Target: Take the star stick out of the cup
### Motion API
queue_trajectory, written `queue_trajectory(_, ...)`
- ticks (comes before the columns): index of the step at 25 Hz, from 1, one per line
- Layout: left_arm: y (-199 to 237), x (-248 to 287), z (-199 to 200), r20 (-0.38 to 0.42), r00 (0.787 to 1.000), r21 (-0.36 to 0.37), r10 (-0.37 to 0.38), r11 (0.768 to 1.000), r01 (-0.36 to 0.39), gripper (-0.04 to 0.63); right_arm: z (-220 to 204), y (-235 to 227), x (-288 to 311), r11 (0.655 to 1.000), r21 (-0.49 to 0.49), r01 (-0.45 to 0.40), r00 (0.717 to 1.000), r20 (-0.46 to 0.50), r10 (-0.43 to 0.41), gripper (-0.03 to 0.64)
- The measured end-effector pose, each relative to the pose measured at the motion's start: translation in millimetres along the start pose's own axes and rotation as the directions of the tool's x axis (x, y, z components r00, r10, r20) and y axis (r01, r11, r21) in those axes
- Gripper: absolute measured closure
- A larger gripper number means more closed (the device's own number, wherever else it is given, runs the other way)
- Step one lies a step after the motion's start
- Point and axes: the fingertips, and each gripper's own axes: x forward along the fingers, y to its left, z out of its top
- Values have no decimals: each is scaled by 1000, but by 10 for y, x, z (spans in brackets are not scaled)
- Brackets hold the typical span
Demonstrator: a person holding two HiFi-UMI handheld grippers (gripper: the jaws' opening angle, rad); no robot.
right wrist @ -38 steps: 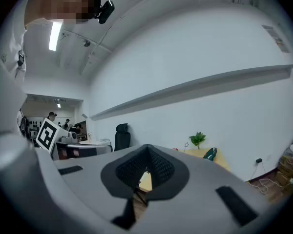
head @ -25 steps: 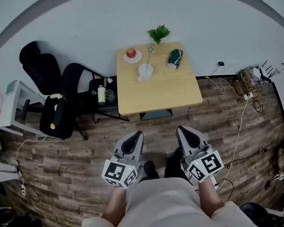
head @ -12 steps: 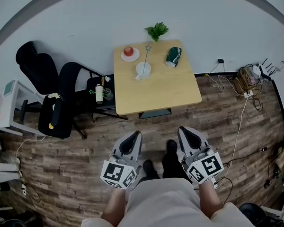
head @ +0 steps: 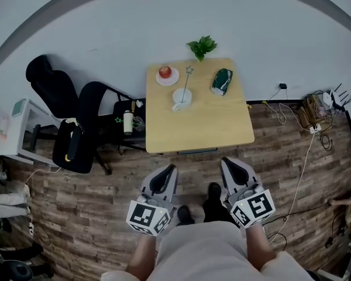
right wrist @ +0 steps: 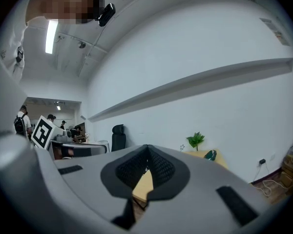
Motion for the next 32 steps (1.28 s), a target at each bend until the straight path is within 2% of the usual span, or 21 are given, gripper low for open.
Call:
queue_trajectory(5, -16, 371, 106, -2, 1000, 18, 20, 1000, -20, 580, 80, -352, 198, 1000, -13, -25, 1000, -7, 25, 618)
queue_trajectory(14, -163, 908, 199, -20, 996, 33, 87, 996, -87, 578, 167, -868, 405, 993, -1, -121, 993, -16, 121, 526)
queue_trajectory(17, -221, 1081, 132, -39, 993, 27, 107, 994, -106, 547, 97, -1030, 447, 988, 12, -153, 988, -32, 153, 506)
queue_trajectory(26, -438, 1522, -31, -84, 987, 7, 141, 990, -141, 537, -89, -1458, 564, 972, 52, -230, 969, -78, 233, 500)
queue_trajectory(32, -387, 1583, -151, -122, 978, -15, 171, 985, -174, 537, -182, -1518, 661, 963, 85, -255, 959, -101, 263, 500)
